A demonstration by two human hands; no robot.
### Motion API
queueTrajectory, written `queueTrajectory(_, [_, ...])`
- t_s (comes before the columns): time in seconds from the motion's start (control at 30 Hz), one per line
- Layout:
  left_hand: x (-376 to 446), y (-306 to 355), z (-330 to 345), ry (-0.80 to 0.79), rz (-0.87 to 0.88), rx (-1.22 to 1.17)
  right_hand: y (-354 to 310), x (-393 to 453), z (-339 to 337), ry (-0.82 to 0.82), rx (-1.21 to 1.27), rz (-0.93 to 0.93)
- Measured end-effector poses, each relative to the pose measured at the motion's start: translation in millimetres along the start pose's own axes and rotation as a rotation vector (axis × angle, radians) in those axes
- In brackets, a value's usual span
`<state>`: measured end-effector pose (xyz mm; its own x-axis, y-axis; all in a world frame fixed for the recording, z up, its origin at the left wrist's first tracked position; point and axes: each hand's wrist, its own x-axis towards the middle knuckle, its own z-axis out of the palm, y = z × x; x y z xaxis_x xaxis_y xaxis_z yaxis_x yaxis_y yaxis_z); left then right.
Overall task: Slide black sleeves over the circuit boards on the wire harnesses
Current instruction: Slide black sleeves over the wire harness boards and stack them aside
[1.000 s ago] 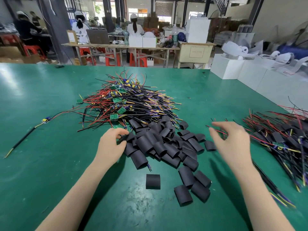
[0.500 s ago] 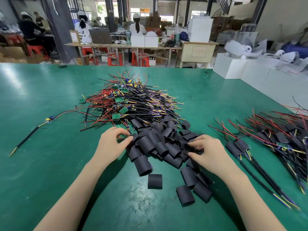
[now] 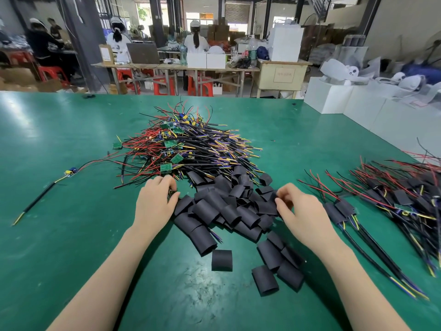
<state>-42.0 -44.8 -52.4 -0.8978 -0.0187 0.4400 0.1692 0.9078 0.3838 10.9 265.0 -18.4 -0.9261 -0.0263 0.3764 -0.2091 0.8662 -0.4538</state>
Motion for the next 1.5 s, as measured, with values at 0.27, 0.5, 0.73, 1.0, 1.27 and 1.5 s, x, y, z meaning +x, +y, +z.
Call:
queueTrajectory(0.27, [4, -9, -4, -0.020, -0.140, -0.138, 1, 1, 1, -0.007, 0.063, 0.011])
queueTrajectory(0.5, [3, -21, -6, 0.001, -0.112, -0.066, -2, -2, 5, -0.017, 0.016, 0.020])
queueTrajectory(0.73, [2, -32, -17, -0.077, 0.006, 0.075, 5, -1, 7, -0.023, -0.146, 0.019])
queueTrajectory(1.0, [0, -32, -32, 0.055, 0.016, -0.036, -10, -5, 8, -0.097, 0.051, -0.202])
queueTrajectory(1.27, [4, -12, -46, 0.215, -0.101, -0.572, -19, -8, 28, -0.087, -0.113, -0.123])
queueTrajectory(1.5, [4, 1, -56, 0.214, -0.149, -0.866, -20, -6, 30, -0.114, -0.013, -0.069])
